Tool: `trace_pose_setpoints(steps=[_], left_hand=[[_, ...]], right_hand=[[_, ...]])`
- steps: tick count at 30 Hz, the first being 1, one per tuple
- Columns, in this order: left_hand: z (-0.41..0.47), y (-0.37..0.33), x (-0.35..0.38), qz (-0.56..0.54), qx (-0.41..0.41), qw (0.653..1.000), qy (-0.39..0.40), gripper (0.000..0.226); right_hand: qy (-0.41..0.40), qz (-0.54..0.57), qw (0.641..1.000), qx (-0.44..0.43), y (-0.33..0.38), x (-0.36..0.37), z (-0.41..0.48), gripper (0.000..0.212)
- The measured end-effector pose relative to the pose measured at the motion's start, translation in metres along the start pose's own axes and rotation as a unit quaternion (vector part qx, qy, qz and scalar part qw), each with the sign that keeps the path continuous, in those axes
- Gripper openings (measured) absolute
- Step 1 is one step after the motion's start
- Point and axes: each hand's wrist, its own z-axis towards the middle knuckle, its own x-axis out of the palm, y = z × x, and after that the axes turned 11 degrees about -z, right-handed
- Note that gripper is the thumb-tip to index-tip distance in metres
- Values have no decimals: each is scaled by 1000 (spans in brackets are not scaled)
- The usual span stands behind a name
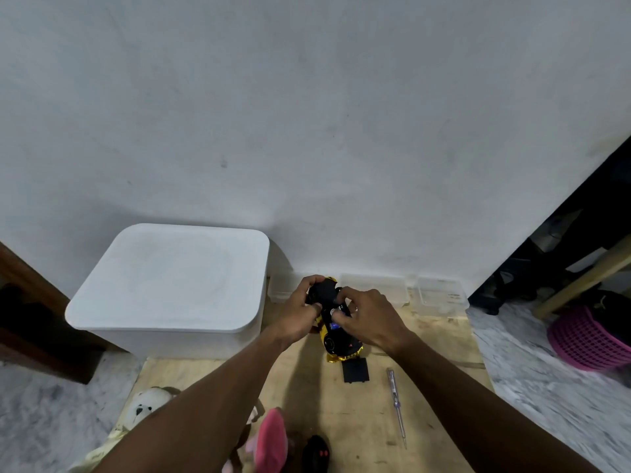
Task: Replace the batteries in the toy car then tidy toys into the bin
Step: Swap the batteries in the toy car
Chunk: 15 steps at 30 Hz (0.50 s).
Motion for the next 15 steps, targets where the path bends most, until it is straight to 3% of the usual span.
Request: trace_pose_setpoints(steps=[4,8,13,15], left_hand=[[1,-1,-6,-19,-15,1000,3,52],[2,-2,-8,-32,-27,999,8,52],[4,-5,-12,-59,-32,998,0,55],[5,-5,-13,-66,-33,997,-1,56]], right_hand=[[20,-37,999,-23,-1,0,2,28],[51,164,985,23,-2,2,2,29],[42,350,932,83,-14,-3,3,12],[25,466,871,153,-18,-7,4,17]])
